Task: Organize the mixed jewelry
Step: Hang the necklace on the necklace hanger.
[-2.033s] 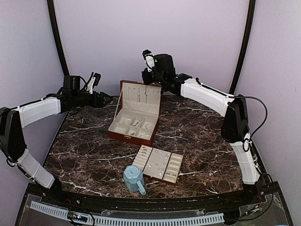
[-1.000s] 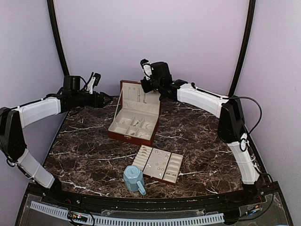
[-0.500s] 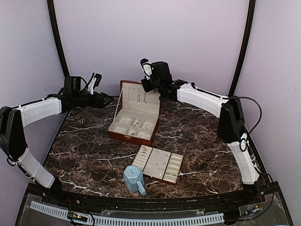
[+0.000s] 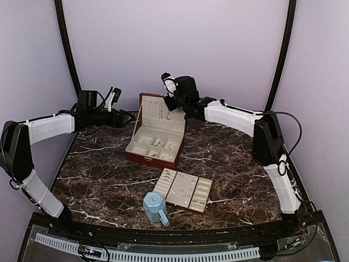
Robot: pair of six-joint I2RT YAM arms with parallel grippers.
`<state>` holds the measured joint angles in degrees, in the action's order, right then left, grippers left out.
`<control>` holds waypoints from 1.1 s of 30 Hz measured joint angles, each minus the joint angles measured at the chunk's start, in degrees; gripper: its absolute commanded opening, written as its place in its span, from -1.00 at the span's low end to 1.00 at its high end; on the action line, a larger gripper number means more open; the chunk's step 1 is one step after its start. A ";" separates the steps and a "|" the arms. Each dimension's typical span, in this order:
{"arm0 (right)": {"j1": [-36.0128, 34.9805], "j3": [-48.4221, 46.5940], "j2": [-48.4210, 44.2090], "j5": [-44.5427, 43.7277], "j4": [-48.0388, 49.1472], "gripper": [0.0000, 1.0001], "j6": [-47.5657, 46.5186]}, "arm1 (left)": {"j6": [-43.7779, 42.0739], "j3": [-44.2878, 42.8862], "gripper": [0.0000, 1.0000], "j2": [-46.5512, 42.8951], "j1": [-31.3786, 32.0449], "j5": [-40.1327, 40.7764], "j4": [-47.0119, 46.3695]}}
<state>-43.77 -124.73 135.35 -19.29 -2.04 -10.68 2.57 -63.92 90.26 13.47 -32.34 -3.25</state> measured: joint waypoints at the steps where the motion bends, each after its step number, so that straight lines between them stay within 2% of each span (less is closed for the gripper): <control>1: 0.00 0.13 0.00 0.04 0.24 -1.00 -0.17 | 0.00 0.00 0.54 0.00 0.09 0.00 -0.02; 10: 0.02 0.66 -0.02 1.31 1.29 -1.00 0.07 | -0.81 -0.61 0.54 2.29 3.93 0.26 -0.17; 19: 0.15 5.09 -2.62 6.16 3.10 -1.00 1.79 | 4.00 -2.05 0.53 6.27 5.31 -0.37 -4.81; 26: 0.15 5.18 -2.64 10.47 1.55 -1.00 2.62 | 5.22 -3.80 0.54 6.38 5.31 4.02 -4.57; 33: 0.15 5.09 -2.62 11.15 -0.13 -1.00 3.28 | 6.80 -3.87 0.59 6.95 5.05 6.95 -2.58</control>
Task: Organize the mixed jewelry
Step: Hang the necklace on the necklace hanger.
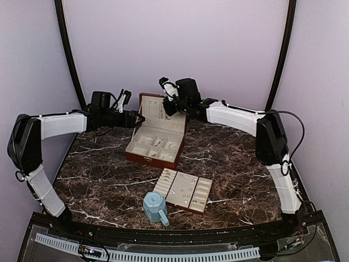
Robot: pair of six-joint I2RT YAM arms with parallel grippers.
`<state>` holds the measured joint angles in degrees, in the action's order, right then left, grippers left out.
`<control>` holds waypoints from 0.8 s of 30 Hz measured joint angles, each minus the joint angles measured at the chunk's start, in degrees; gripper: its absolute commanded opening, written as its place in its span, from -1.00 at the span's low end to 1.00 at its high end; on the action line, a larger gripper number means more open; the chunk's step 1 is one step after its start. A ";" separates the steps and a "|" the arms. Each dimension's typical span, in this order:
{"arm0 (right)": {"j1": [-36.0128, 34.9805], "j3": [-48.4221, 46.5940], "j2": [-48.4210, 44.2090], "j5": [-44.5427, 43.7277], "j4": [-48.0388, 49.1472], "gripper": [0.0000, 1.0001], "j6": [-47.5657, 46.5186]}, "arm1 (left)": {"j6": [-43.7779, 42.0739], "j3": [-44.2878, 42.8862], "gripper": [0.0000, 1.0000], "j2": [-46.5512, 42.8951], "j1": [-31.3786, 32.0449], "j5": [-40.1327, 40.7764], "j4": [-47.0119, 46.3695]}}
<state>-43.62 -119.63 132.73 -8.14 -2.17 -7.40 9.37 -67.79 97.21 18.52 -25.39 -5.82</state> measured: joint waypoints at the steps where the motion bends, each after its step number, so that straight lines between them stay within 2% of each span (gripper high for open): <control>1: 0.00 -0.17 0.00 -0.02 -0.59 -1.00 0.07 | 0.37 -0.02 0.59 0.31 -0.07 0.37 0.35; 13: 0.17 -6.43 2.03 -0.90 -4.57 -1.00 1.09 | 1.77 -0.02 0.62 3.32 -1.27 3.56 3.72; 21: 0.17 -6.69 3.04 -1.18 -5.77 -1.00 1.31 | 1.66 -0.02 0.62 4.79 -1.27 5.60 6.14; 23: 0.17 -6.69 3.10 -1.64 -5.95 -1.00 1.31 | 1.81 -0.02 0.53 5.55 -1.27 5.86 6.29; 24: 0.17 -6.69 3.13 -1.97 -6.03 -1.00 1.31 | 1.86 -0.02 0.39 5.92 -1.27 5.97 6.43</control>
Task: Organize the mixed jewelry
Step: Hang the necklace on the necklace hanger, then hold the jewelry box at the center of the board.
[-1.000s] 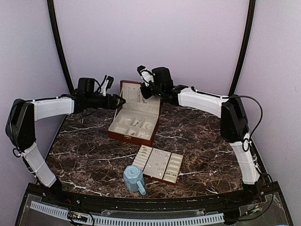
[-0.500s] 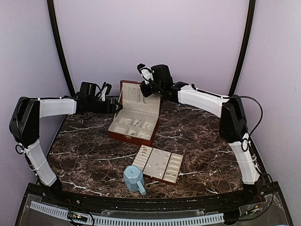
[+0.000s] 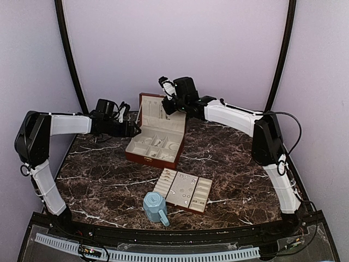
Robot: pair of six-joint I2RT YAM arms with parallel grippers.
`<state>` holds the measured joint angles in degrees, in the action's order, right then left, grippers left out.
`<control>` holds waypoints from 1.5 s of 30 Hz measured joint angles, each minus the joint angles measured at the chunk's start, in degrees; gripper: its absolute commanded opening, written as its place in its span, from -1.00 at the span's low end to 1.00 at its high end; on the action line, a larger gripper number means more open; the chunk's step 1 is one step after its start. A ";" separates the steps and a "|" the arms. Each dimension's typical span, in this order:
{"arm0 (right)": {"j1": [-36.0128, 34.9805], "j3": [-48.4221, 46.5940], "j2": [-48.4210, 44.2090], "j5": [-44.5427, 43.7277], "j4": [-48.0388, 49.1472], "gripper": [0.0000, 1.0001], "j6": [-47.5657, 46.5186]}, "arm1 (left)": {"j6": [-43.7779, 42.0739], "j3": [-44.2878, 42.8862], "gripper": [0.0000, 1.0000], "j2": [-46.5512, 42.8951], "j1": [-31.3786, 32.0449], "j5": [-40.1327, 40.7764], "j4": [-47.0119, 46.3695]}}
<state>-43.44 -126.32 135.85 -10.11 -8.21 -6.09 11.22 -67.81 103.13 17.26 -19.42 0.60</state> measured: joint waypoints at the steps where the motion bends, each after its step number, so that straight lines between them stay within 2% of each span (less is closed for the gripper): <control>1: 0.00 0.00 0.02 -0.26 0.00 -1.00 0.00 | 0.04 0.00 0.32 0.42 0.00 0.09 0.20; 2: 0.00 0.00 0.02 -0.44 -0.04 -1.00 0.00 | 0.13 0.00 0.20 0.61 0.00 0.13 0.37; 6: 0.00 0.00 0.04 -1.49 -0.48 -1.00 0.02 | 0.09 0.00 0.05 1.51 0.00 0.94 1.51; 16: 0.00 -1.53 1.79 -3.56 -1.29 -1.00 0.02 | 0.00 1.25 -0.03 1.79 0.00 2.64 2.75; 24: 0.00 -2.58 2.80 -3.72 -1.25 -1.00 0.24 | -0.28 3.58 0.04 1.09 0.00 2.93 2.56; 36: 0.00 -3.91 3.32 -3.61 -1.51 -1.00 0.63 | -1.11 4.15 0.27 -2.91 0.00 4.13 1.42; 45: 0.00 -4.39 3.48 -3.54 -1.92 -1.00 0.63 | -1.05 5.20 0.31 -2.91 0.00 4.74 1.66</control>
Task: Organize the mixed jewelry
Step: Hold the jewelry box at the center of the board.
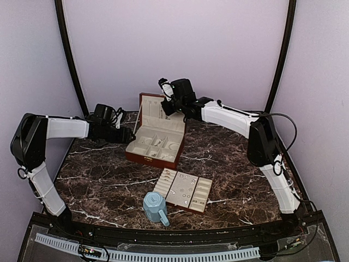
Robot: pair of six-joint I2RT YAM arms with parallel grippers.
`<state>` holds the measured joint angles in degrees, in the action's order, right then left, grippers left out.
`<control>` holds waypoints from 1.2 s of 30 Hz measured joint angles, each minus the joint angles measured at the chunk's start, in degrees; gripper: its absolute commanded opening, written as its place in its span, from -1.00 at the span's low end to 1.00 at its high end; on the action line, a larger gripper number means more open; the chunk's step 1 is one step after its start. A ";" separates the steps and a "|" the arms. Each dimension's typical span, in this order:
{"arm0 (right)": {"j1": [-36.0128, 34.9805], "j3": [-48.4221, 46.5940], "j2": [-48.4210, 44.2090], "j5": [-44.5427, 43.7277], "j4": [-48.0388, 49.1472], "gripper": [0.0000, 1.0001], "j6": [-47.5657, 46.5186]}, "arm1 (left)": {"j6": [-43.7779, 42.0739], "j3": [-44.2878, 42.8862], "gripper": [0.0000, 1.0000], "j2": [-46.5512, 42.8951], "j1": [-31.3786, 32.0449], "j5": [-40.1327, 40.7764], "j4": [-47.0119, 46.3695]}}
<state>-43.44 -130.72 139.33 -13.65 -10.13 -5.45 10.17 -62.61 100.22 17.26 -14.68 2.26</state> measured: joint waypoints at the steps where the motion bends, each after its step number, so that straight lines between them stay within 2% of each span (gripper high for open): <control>1: 0.00 0.00 0.00 0.04 0.00 -1.00 0.00 | 0.02 0.15 0.30 0.00 0.00 0.11 0.00; 13: 0.04 -2.36 1.33 0.61 -0.20 -1.00 0.48 | 0.17 1.64 0.28 0.02 0.00 0.42 0.44; 24: 0.07 -2.58 1.60 -0.04 -0.15 -1.00 1.18 | 0.57 1.92 -0.12 0.04 0.00 0.76 0.46; 30: 0.07 -2.58 1.62 -1.88 -0.20 -1.00 1.49 | 0.55 2.49 -0.22 0.07 0.00 1.29 0.87; 36: 0.04 -2.58 1.62 -3.17 -0.26 -1.00 1.75 | 0.57 2.97 -0.23 0.04 0.00 1.64 0.87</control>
<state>-43.40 -133.29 140.94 -16.82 -10.39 -3.70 10.74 -59.64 100.27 17.26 -13.04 3.14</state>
